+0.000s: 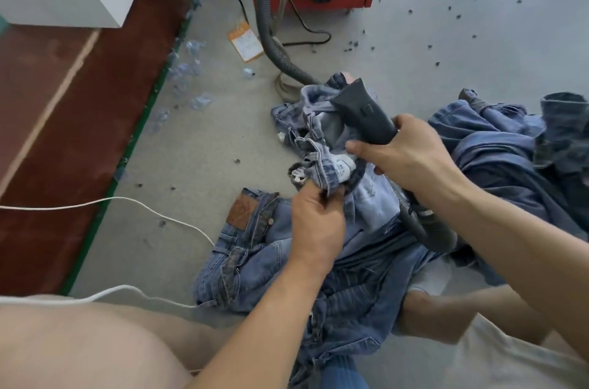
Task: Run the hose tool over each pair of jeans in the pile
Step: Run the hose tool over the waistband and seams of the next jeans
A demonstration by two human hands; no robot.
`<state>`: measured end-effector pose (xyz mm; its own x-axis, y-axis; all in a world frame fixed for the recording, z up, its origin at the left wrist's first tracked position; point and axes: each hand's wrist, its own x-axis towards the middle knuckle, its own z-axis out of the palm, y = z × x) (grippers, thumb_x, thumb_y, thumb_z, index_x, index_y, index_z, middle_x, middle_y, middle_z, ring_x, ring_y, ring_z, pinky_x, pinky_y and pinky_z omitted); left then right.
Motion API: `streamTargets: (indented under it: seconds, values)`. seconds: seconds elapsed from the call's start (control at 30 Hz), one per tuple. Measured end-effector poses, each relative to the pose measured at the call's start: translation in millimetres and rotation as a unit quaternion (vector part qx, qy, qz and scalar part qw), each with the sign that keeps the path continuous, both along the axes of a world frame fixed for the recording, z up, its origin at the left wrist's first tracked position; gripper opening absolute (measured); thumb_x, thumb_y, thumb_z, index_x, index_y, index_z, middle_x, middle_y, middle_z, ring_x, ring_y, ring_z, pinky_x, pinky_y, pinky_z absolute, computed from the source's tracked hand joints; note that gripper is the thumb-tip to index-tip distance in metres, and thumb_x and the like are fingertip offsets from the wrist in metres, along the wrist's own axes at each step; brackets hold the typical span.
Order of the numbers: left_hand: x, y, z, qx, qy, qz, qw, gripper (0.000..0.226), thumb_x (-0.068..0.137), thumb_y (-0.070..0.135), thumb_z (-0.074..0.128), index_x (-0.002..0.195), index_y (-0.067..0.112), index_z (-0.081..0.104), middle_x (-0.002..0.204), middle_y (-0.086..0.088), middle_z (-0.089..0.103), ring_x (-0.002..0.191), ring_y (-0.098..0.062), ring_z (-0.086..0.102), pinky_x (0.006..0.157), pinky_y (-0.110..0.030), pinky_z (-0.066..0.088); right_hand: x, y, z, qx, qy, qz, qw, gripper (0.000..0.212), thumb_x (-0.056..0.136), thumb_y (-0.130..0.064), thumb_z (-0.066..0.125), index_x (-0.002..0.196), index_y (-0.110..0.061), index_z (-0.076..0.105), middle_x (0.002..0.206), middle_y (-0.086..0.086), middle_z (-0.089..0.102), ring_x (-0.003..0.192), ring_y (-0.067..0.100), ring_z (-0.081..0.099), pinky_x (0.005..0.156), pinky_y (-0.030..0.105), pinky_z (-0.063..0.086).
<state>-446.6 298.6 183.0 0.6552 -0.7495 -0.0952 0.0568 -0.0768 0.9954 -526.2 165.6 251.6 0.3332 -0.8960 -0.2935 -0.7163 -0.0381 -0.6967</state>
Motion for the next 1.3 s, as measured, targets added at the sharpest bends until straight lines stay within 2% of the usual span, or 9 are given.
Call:
streamTargets:
  seconds: [0.1,0.17,0.27,0.43,0.53,0.67,0.77,1.1,1.3]
  values:
    - [2,-9,12,-0.017,0.211,0.085,0.974,0.031,0.100,-0.009,0.054,0.114,0.013,0.070,0.110,-0.003,0.076,0.103,-0.016,0.074,0.090,-0.032,0.060,-6,-6,-4,0.033,-0.051,-0.060,0.996,0.028,0.075,-0.025,0.085,0.091,-0.017,0.063,0.064,0.002,0.069,0.047,0.011,0.061,0.044,0.027,0.049]
    - [10,-19,18,-0.093,0.504,0.156,0.845,0.028,0.102,-0.009,0.047,0.119,0.005,0.065,0.102,-0.014,0.077,0.089,-0.023,0.077,0.073,-0.036,0.064,-12,-1,-10,0.034,-0.066,-0.094,0.993,0.028,0.074,-0.024,0.082,0.092,-0.015,0.063,0.064,0.002,0.066,0.043,0.008,0.055,0.042,0.028,0.047]
    - [18,-18,23,-0.147,0.642,0.141,0.739,0.024,0.104,-0.001,0.045,0.117,-0.004,0.066,0.106,-0.023,0.075,0.090,-0.030,0.078,0.073,-0.042,0.065,-15,13,-17,0.049,-0.051,-0.088,0.994,0.027,0.076,-0.027,0.079,0.093,-0.018,0.061,0.063,0.006,0.069,0.043,0.011,0.059,0.042,0.037,0.051]
    - [25,-8,18,-0.140,0.594,0.102,0.786,0.032,0.098,0.000,0.050,0.128,0.001,0.062,0.117,-0.020,0.074,0.100,-0.028,0.076,0.079,-0.038,0.064,-26,6,-1,0.026,0.006,0.010,1.000,0.052,0.082,-0.050,0.081,0.111,-0.020,0.051,0.079,-0.002,0.071,0.061,0.014,0.070,0.052,0.034,0.057]
    - [39,-8,16,-0.169,0.524,0.050,0.833,0.034,0.094,0.002,0.052,0.126,0.008,0.063,0.121,-0.014,0.074,0.109,-0.025,0.073,0.088,-0.036,0.061,-42,-19,35,-0.085,0.051,0.112,0.989,0.040,0.083,-0.054,0.076,0.103,-0.039,0.045,0.067,-0.006,0.068,0.051,0.004,0.066,0.040,0.017,0.044]
    - [49,-11,14,-0.173,0.456,0.020,0.873,0.035,0.099,0.002,0.049,0.132,0.010,0.059,0.127,-0.011,0.072,0.116,-0.024,0.070,0.092,-0.034,0.059,-61,-30,70,-0.145,0.103,0.232,0.956,0.039,0.077,-0.063,0.074,0.103,-0.041,0.056,0.071,-0.020,0.068,0.054,-0.002,0.062,0.048,0.025,0.045]
    - [45,-13,13,-0.180,0.436,0.012,0.881,0.036,0.100,-0.001,0.047,0.131,0.013,0.060,0.130,-0.009,0.070,0.121,-0.024,0.067,0.100,-0.036,0.056,-65,-16,71,-0.179,0.160,0.293,0.926,0.040,0.074,-0.075,0.067,0.102,-0.049,0.056,0.080,-0.021,0.064,0.076,-0.005,0.059,0.059,0.024,0.047]
    - [45,-15,11,-0.175,0.444,0.009,0.879,0.033,0.104,-0.002,0.042,0.128,0.013,0.061,0.126,-0.006,0.072,0.119,-0.021,0.068,0.108,-0.038,0.051,-37,0,47,-0.158,0.126,0.176,0.963,0.036,0.088,-0.066,0.058,0.095,-0.032,0.048,0.074,-0.006,0.059,0.065,0.012,0.057,0.053,0.028,0.039]
    - [40,-15,14,-0.159,0.455,0.012,0.876,0.032,0.101,0.000,0.047,0.126,0.014,0.061,0.123,-0.007,0.072,0.116,-0.021,0.068,0.104,-0.037,0.053,-37,10,52,-0.125,0.150,0.235,0.952,0.034,0.082,-0.071,0.054,0.087,-0.039,0.047,0.068,-0.011,0.058,0.062,0.002,0.058,0.049,0.025,0.034]
